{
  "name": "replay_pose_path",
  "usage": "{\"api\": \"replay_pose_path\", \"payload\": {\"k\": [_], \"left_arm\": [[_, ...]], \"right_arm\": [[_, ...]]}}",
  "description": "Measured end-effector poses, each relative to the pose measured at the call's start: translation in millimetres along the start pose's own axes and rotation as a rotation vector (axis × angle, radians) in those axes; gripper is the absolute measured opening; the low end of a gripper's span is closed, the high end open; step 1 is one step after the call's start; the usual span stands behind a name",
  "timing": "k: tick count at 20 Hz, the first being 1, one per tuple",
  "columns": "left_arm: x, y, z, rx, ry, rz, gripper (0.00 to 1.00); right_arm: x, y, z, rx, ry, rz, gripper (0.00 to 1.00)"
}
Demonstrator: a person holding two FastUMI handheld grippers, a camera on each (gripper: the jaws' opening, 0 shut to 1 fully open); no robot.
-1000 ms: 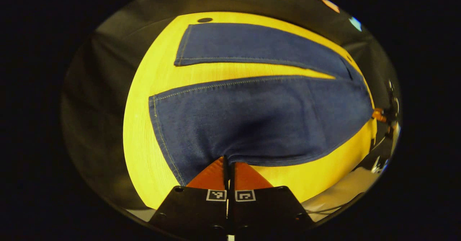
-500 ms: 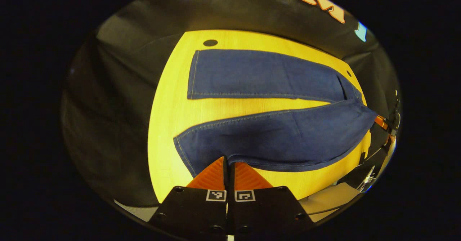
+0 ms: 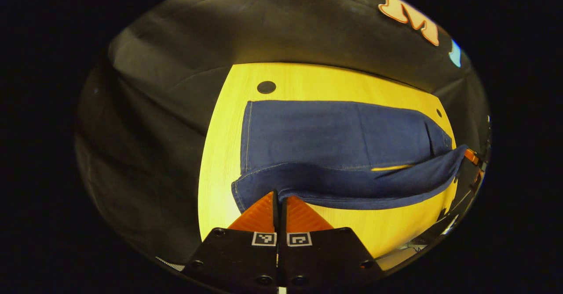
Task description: Grasp the waist and the cuffs of the jeans and fold them to make the two legs overlap; first hold the waist and fold one-third of the jeans toward the cuffs, then hold the cuffs and fold the remaining one-third in the same direction to finish folding.
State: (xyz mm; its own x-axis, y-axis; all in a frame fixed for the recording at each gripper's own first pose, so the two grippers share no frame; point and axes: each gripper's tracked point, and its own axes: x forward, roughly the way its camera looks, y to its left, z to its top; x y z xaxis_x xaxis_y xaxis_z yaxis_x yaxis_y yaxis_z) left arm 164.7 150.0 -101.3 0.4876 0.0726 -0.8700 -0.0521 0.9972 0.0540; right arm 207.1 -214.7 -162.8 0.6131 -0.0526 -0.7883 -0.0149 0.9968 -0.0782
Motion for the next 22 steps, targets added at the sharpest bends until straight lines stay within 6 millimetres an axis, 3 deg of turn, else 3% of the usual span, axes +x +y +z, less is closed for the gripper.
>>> {"api": "replay_pose_path", "payload": {"k": [2, 6, 9, 12, 15, 19, 21, 22], "left_arm": [[13.5, 0.5, 12.8, -0.02, -0.002, 0.007, 0.0], [40.7, -0.7, 39.3, -0.035, -0.012, 0.033, 0.0], [63.3, -2.2, 56.8, -0.052, -0.024, 0.05, 0.0], [83.4, -5.7, 72.6, -0.059, -0.028, 0.066, 0.0], [105.9, -7.8, 78.5, -0.045, -0.012, 0.077, 0.0], [112.2, -18.6, 85.2, -0.044, -0.003, 0.078, 0.0], [113.4, -19.9, 87.8, -0.053, -0.003, 0.084, 0.0], [115.6, -19.3, 89.6, -0.06, -0.005, 0.083, 0.0]], "right_arm": [[20.7, -0.9, 11.9, -0.019, 0.014, 0.01, 0.0], [62.5, 1.0, 29.0, -0.044, 0.046, 0.018, 0.05], [92.9, 2.6, 33.3, -0.073, 0.069, 0.008, 0.0], [117.1, 3.4, 36.1, -0.048, 0.077, 0.014, 0.04], [132.0, 2.6, 30.1, -0.003, 0.112, 0.046, 0.08], [141.8, 3.5, 26.5, 0.048, 0.134, 0.076, 0.03], [146.2, 4.2, 33.3, 0.099, 0.125, 0.097, 0.13], [148.4, 5.5, 39.3, 0.137, 0.117, 0.115, 0.13]]}}
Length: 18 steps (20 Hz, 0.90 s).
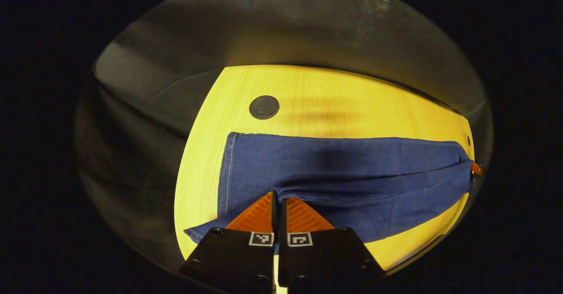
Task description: Grasp the waist and the cuffs of the jeans and fold them to make the two legs overlap; first hold the waist and fold one-third of the jeans toward the cuffs, then hold the cuffs and fold the remaining one-third in the same direction to finish folding.
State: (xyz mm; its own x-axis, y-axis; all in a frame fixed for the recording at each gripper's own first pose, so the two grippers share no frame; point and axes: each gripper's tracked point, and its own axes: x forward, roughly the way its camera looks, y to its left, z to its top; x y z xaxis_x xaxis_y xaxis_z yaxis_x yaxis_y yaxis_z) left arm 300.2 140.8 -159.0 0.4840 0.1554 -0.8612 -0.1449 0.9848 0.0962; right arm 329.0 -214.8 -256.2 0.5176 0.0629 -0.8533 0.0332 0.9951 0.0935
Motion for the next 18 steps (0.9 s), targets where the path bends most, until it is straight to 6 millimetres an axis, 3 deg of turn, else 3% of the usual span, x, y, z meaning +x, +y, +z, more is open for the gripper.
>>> {"api": "replay_pose_path", "payload": {"k": [2, 3, 4, 6, 8, 10, 13, 14, 16, 18], "left_arm": [[1.8, 0.9, -2.4, -0.017, -0.002, 0.0, 0.0], [2.9, -0.1, -1.5, -0.026, -0.003, -0.002, 0.0], [3.5, 0.4, -1.1, -0.032, -0.008, -0.003, 0.0], [3.2, 2.0, -0.2, -0.03, -0.019, 0.008, 0.0], [-2.2, 4.2, 6.2, -0.022, -0.042, 0.022, 0.07], [-13.5, 9.0, 20.2, -0.018, -0.095, 0.048, 0.37], [-28.2, 20.4, 52.0, -0.049, -0.225, 0.09, 0.84], [-42.5, 21.2, 58.9, -0.056, -0.268, 0.114, 1.0], [-49.9, 16.7, 59.9, -0.061, -0.321, 0.12, 0.97], [-56.4, 16.5, 62.8, -0.081, -0.35, 0.086, 0.97]], "right_arm": [[-0.3, 2.1, 11.7, 0.07, -0.025, 0.037, 0.19], [-1.3, 4.8, 17.6, 0.106, -0.043, 0.06, 0.37], [-5.4, 6.6, 27.0, 0.139, -0.072, 0.083, 0.31], [-3.7, 9.9, 56.3, 0.213, -0.16, 0.121, 0.52], [-10.6, 3.6, 82.7, 0.271, -0.244, 0.14, 0.75], [-19.1, -9.5, 95.1, 0.276, -0.316, 0.134, 1.0], [-34.7, -22.2, 105.2, 0.233, -0.384, 0.102, 0.98], [-39.2, -18.3, 107.5, 0.216, -0.404, 0.094, 0.98], [-52.9, -14.0, 107.4, 0.186, -0.439, 0.097, 0.94], [-70.7, -9.8, 98.3, 0.154, -0.462, 0.098, 0.98]]}}
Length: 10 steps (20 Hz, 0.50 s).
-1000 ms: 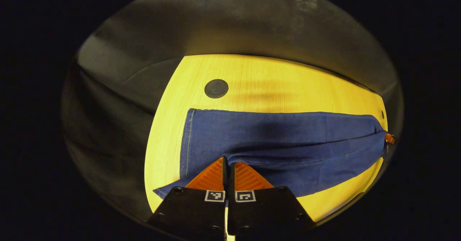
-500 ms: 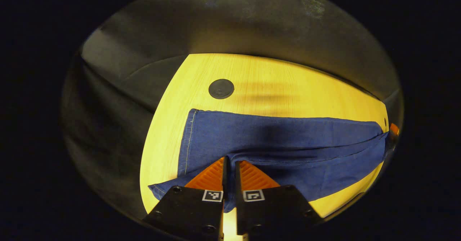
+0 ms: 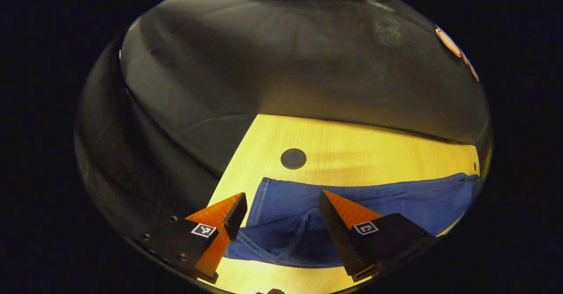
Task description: Grasp the waist and the cuffs of the jeans and fold them to make the two legs overlap; first hold the waist and fold one-third of the jeans toward the cuffs, then hold the cuffs and fold the remaining one-third in the same direction to finish folding.
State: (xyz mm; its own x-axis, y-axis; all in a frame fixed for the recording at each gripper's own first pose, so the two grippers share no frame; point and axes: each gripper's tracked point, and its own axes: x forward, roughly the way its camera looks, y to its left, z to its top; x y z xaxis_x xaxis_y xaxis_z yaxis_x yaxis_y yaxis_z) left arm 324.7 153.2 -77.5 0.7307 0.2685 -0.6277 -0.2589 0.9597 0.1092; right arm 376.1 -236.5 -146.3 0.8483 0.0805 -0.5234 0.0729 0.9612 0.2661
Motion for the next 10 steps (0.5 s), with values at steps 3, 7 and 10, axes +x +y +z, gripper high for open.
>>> {"api": "replay_pose_path", "payload": {"k": [3, 7, 10], "left_arm": [[-4.4, 3.2, 5.7, -0.052, -0.029, -0.066, 0.97], [-8.4, -2.8, 0.0, -0.022, -0.038, -0.15, 0.96], [-17.2, -14.8, -4.0, -0.029, -0.014, -0.255, 0.96]], "right_arm": [[-36.0, 3.0, -7.3, -0.067, -0.015, -0.012, 0.98], [-85.2, 15.7, -11.4, -0.124, -0.038, -0.03, 0.98], [-123.6, 33.0, -11.3, -0.118, -0.09, -0.033, 0.94]]}}
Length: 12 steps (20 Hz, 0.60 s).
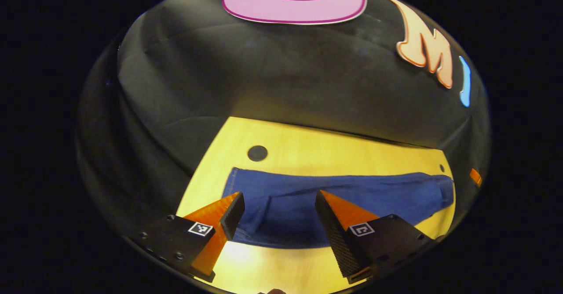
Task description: Grasp the waist and the cuffs of the jeans and fold them to make the two legs overlap; first hold the waist and fold one-third of the jeans toward the cuffs, then hold the cuffs and fold the remaining one-third in the same direction to finish folding.
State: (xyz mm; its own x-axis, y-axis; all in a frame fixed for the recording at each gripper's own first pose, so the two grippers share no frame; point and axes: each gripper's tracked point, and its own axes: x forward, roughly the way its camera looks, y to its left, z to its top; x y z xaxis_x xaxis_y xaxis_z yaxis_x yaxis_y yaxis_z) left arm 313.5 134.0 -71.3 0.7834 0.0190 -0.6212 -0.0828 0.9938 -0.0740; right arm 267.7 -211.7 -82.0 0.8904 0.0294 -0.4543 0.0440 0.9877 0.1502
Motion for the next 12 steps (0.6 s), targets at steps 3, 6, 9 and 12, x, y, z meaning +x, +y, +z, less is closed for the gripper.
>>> {"api": "replay_pose_path", "payload": {"k": [3, 6, 9, 12], "left_arm": [[-10.5, 1.4, 7.1, 0.012, -0.032, -0.067, 0.96], [-26.0, -0.8, 7.6, 0.019, -0.088, -0.12, 0.96], [-32.4, 1.3, 9.4, -0.001, -0.11, -0.166, 0.96], [-36.0, 9.1, 18.3, -0.006, -0.102, -0.185, 0.96]], "right_arm": [[-43.7, 12.0, -0.3, -0.021, -0.05, -0.027, 0.98], [-85.5, 32.1, -8.3, -0.008, -0.086, -0.027, 0.98], [-120.8, 47.3, -23.9, 0.002, -0.092, -0.029, 0.98], [-139.8, 51.4, -38.2, 0.012, -0.089, -0.044, 0.98]]}}
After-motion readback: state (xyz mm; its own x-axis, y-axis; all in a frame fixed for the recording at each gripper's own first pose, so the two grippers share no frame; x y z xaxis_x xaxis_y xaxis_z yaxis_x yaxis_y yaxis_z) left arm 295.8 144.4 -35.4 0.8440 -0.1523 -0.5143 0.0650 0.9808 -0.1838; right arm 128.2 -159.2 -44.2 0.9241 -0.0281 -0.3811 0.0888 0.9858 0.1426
